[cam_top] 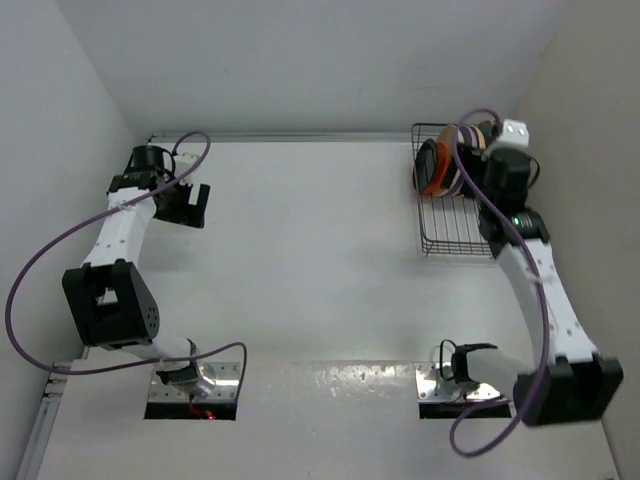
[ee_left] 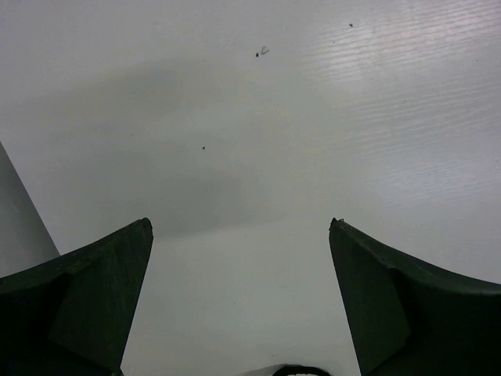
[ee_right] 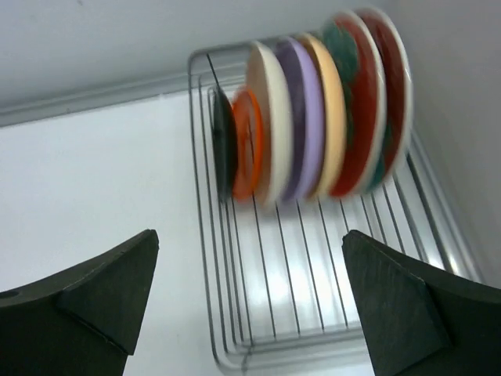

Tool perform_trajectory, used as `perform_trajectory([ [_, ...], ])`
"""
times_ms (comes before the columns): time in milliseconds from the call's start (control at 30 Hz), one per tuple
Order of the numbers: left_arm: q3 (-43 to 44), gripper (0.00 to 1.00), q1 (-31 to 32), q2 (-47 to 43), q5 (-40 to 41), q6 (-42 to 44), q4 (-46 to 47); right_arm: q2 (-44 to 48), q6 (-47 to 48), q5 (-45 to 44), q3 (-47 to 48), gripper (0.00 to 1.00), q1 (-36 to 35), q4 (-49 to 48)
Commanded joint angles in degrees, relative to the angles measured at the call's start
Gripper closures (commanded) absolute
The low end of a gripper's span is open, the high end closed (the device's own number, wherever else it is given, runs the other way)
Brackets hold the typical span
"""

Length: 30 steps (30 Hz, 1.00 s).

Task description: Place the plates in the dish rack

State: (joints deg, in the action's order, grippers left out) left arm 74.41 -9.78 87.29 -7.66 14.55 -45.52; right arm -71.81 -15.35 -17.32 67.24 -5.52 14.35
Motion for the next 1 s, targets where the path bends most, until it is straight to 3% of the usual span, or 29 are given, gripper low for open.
perform_trajectory([
  [0, 1.4, 0.0, 1.3, -3.4, -1.0, 0.2, 1.0, 10.2, -7.5, 13.4, -14.0, 0.0, 2.9, 4.0],
  [200, 0.4, 0.0, 2.5, -3.4, -1.0, -0.8, 1.0, 27.7, -15.5, 6.8, -27.2, 0.0, 4.7, 16.5],
  [533, -4.3, 0.0, 5.5, -6.2, 0.2, -0.8, 1.5, 46.7, -26.7, 11.1, -41.9, 0.0, 4.9, 25.0],
  [700, -8.1, 0.0, 6.0, -10.2, 2.2, -0.8, 1.5, 50.7, -28.3, 12.0, -44.5, 0.0, 4.7, 26.7],
  [967, -10.7, 0.0, 6.5, -14.8, 4.0, -0.8, 1.5, 49.4, -27.0, 13.4, -43.8, 0.0, 4.7, 26.2],
])
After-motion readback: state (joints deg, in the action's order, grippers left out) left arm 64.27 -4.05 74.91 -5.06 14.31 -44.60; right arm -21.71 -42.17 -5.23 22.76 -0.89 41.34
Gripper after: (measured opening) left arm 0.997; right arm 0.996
